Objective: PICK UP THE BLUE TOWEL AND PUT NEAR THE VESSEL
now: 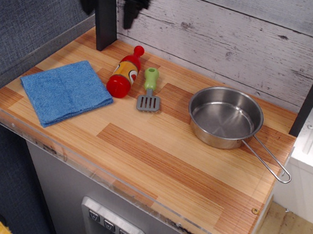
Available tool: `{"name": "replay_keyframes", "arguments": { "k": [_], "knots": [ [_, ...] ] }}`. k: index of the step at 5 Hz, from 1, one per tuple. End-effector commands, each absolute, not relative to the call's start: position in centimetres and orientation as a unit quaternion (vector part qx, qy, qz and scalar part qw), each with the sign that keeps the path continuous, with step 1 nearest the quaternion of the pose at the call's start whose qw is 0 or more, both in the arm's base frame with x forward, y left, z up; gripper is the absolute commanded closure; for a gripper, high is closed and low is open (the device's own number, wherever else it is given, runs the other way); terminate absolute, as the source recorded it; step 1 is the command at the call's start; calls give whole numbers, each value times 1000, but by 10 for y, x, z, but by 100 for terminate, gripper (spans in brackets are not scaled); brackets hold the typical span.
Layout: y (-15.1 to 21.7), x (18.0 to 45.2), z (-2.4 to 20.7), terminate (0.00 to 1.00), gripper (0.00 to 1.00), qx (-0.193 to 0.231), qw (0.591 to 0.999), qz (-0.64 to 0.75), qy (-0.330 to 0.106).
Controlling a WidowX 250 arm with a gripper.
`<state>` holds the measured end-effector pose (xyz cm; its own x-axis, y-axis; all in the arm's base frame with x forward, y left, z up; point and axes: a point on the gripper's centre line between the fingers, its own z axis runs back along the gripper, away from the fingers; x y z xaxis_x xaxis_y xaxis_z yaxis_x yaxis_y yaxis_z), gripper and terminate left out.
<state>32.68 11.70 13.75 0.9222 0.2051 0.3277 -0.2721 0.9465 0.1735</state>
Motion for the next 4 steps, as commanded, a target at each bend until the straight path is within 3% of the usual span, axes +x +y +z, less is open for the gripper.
{"name": "replay_keyframes", "arguments": {
  "k": [1,4],
  "knots": [
    [137,287,140,0,0,111,964,197,-142],
    [167,264,93,0,0,133,951,238,-146]
  ]
}}
